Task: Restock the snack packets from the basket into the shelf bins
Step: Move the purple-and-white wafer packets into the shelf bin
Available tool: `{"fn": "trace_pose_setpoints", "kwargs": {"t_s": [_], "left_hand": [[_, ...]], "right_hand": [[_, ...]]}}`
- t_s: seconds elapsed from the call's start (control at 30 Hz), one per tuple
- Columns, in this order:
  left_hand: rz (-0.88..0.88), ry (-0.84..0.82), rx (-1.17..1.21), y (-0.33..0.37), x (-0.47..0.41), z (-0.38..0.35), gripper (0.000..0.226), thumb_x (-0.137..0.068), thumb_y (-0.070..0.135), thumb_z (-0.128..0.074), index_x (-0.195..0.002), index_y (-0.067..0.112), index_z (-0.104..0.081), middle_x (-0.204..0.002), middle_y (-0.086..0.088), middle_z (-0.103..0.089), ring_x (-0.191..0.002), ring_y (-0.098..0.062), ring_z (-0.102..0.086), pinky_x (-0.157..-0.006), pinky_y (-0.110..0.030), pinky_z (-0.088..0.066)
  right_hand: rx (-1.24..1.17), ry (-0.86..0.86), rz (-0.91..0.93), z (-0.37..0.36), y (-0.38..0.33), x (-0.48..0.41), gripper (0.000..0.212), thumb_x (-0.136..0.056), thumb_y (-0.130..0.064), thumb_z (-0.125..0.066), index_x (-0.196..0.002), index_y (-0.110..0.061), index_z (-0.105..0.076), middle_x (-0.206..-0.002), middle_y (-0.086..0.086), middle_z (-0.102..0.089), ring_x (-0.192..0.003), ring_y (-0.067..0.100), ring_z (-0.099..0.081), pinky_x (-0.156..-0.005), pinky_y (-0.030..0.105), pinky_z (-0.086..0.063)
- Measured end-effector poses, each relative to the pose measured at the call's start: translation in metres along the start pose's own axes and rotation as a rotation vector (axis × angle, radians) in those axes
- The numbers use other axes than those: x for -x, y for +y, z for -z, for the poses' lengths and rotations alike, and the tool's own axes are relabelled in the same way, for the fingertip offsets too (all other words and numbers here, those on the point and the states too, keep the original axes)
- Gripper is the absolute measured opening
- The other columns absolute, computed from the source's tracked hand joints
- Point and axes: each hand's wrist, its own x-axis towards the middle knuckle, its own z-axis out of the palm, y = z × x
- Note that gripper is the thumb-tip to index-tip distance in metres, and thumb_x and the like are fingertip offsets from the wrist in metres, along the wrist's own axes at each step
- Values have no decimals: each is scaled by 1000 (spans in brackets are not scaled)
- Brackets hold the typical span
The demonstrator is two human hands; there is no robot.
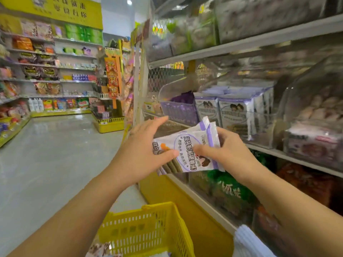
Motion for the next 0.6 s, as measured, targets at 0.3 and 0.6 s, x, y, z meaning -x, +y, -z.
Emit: {"fn": "trace_pose_setpoints", "kwargs": {"t_s": [0.3, 0.6], "left_hand": [[-84, -272, 232, 65, -54, 28, 57, -60, 76, -67, -110, 50, -53, -100, 29, -65, -87, 6, -63, -77, -29, -54], [-212, -184, 408, 101, -112, 29, 60, -68, 62, -70, -123, 49, -48, -114, 28, -63, -104, 5, -61, -95, -34, -48]], "right_hand": [[154, -84, 140, 59, -81, 2, 48, -73, -34, -81, -116, -31, -60, -104, -8, -72, -90, 12, -71, -76, 28, -57], [68, -295, -53, 130, -139, -18, 56, -78, -16, -75, -129, -24, -55, -118, 9, -67, -90, 34, -71, -66, 28, -59]]}}
